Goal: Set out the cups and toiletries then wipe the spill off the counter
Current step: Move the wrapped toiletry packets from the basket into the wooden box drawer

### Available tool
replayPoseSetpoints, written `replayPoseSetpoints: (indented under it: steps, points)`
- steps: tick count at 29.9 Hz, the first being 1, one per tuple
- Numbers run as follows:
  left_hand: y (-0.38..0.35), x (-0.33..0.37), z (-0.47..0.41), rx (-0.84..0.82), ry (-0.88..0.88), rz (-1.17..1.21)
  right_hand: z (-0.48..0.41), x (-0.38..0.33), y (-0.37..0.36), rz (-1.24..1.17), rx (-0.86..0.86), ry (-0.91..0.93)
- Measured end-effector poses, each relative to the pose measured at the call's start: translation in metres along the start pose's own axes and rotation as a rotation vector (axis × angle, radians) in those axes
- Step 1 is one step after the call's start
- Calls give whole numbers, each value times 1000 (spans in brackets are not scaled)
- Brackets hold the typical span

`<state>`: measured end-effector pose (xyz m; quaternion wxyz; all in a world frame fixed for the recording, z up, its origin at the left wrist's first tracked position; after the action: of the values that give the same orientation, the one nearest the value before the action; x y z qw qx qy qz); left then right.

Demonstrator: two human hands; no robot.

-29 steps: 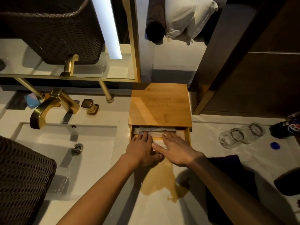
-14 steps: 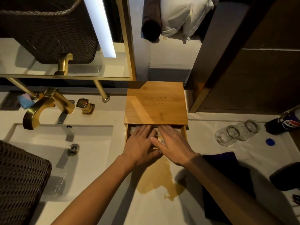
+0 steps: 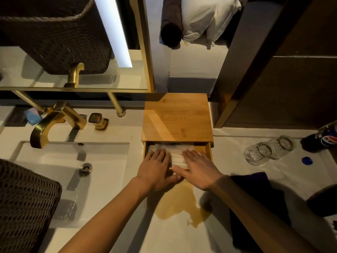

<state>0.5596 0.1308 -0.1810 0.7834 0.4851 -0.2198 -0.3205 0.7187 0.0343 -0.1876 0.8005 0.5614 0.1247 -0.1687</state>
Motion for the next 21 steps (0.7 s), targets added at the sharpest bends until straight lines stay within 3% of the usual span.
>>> replayPoseSetpoints:
  steps: [2,3,6,7,8,10,12,14,21]
  points:
    - [2,-1,10,40,-41,44,10,-3,-3,-6,9,13]
    - [7,-3,14,94,-69,87,17,-7,-5,-34,102,42]
    - [30,-14,9,380,-145,266,44,-24,-15,-166,681,169]
    - [39,-20,2,456,-143,310,51,-28,-21,-229,781,136]
    - [48,-26,-8,508,-129,322,55,-32,-26,-329,790,67]
    - [61,-37,-35,525,-84,280,53,-37,-38,-614,639,-144]
    - [68,-45,-66,403,-7,191,42,-39,-49,-918,468,-308]
    - [67,-49,-93,290,49,122,30,-41,-54,-1170,407,-410]
    - [50,-50,-121,395,91,128,4,-42,-69,-1352,424,-542]
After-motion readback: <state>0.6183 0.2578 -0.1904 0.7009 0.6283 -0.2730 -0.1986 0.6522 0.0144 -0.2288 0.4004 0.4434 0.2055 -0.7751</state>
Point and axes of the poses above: each hand's wrist, its own z-axis away from the middle knuckle, its own y-axis out of the back of the hand, x = y × z, the point moved 2 cm from there along -z, towards the middle knuckle, and after that the axes turned 10 degrees about y, right-handed, at the moved point
